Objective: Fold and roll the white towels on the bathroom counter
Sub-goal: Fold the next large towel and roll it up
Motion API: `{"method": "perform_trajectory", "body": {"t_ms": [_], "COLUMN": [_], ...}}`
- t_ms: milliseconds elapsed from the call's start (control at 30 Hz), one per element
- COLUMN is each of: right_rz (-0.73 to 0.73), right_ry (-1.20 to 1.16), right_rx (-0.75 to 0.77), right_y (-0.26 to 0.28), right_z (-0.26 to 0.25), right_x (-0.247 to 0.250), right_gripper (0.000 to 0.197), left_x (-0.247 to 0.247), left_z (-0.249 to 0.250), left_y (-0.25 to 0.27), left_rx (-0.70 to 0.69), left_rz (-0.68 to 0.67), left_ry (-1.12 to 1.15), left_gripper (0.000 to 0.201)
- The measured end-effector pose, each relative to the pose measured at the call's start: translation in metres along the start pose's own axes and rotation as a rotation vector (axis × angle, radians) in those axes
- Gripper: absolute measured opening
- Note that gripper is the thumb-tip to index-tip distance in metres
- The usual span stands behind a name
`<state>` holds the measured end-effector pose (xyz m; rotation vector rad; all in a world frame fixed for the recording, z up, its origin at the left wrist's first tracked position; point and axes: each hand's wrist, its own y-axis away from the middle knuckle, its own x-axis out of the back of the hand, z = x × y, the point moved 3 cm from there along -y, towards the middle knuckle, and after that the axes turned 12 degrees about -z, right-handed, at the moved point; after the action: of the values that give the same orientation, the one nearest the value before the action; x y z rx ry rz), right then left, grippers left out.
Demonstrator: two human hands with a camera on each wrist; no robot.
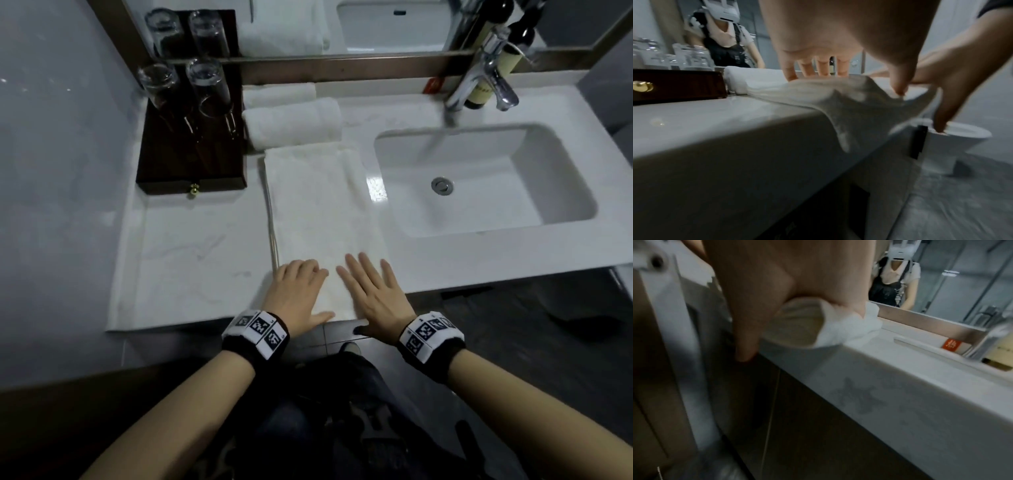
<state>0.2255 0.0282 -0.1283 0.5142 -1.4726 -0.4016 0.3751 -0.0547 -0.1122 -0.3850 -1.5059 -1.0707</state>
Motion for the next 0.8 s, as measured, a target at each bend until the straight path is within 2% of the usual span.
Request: {"method": "perform_trajectory", "body": {"t_ms": [67, 100, 233, 300, 400, 467, 600, 700, 800], "right_rz": [0.123, 0.153, 0.145, 0.212, 0.383, 0.453, 0.383, 0.298, 0.231], "right_ry": [0.01, -0.003, -0.098, -0.156, -0.261, -0.3, -0.415, -0.485, -0.565], "right_rx": [-0.009, -0.008, 0.081, 0.121, 0.195, 0.225, 0.166, 0.158, 0.145], "right_y": [-0.001, -0.002, -0.001, 0.004, 0.015, 0.021, 0.018, 0.011, 0.005], "right_z": [0.0, 0.001, 0.007, 0.014, 0.029, 0.04, 0.051, 0.06, 0.068], "right_x": [0.001, 0.002, -0.001, 0.0, 0.002, 0.001, 0.001, 0.007, 0.017], "right_gripper": [0.082, 0.07, 0.073, 0.071, 0.046, 0.04, 0.035, 0.029, 0.026], "left_x": [-0.014, -0.02, -0.026, -0.026, -0.029, -0.026, -0.018, -0.009, 0.004], "left_z": [0.004, 0.006, 0.012, 0.01, 0.008, 0.01, 0.026, 0.033, 0.027], "left_y": [0.007, 0.01, 0.015, 0.016, 0.015, 0.015, 0.014, 0.008, 0.004], "left_rx": [0.019, 0.038, 0.037, 0.035, 0.044, 0.064, 0.146, 0.196, 0.189], "left_rz": [-0.074, -0.091, 0.035, 0.045, -0.086, -0.122, -0.168, -0.159, -0.093], "left_ry": [-0.113, -0.165, -0.256, -0.262, -0.211, -0.172, -0.125, -0.071, 0.032], "left_gripper": [0.096, 0.101, 0.074, 0.073, 0.079, 0.083, 0.09, 0.075, 0.059]}}
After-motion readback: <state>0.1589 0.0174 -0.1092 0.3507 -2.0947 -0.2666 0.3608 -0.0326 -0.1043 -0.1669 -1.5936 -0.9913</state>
